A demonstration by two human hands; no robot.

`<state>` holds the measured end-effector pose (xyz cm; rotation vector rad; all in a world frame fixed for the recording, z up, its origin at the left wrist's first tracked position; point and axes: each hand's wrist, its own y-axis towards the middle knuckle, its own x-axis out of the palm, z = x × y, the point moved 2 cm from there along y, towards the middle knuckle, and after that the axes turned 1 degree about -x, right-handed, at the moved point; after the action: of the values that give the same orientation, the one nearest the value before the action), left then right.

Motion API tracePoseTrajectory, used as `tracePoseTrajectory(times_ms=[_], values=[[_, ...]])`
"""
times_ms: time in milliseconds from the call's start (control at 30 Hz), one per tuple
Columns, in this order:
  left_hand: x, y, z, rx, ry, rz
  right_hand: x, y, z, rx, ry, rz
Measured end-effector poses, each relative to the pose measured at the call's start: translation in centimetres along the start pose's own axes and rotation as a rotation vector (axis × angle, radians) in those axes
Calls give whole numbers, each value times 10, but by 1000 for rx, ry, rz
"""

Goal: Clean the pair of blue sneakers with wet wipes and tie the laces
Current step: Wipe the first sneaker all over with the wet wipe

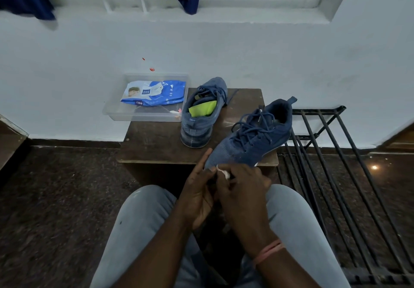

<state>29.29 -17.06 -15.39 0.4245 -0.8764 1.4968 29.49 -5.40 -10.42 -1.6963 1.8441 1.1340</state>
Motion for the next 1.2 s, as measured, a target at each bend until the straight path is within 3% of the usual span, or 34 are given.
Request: tracePoseTrajectory(times_ms=[200,400,567,700,900,1067,1200], values=[[2,3,-2,-6,60,-23,-5,35,7,40,-100,162],[1,-1,-1,5,20,38,-1,-2,-3,27,-28,31],[8,1,0,13,92,5,-10,36,17,32,-66,208],[0,-2,2,-5,54,53,0,10,2,-54,-102,42],[10,-3,2,-7,110,12,-13,38,27,100,-36,189],[0,-1,1,0,63,29,4,11,7,-75,27,-1],[10,-1,2,-3,103,24,-14,37,36,141,-47,204]])
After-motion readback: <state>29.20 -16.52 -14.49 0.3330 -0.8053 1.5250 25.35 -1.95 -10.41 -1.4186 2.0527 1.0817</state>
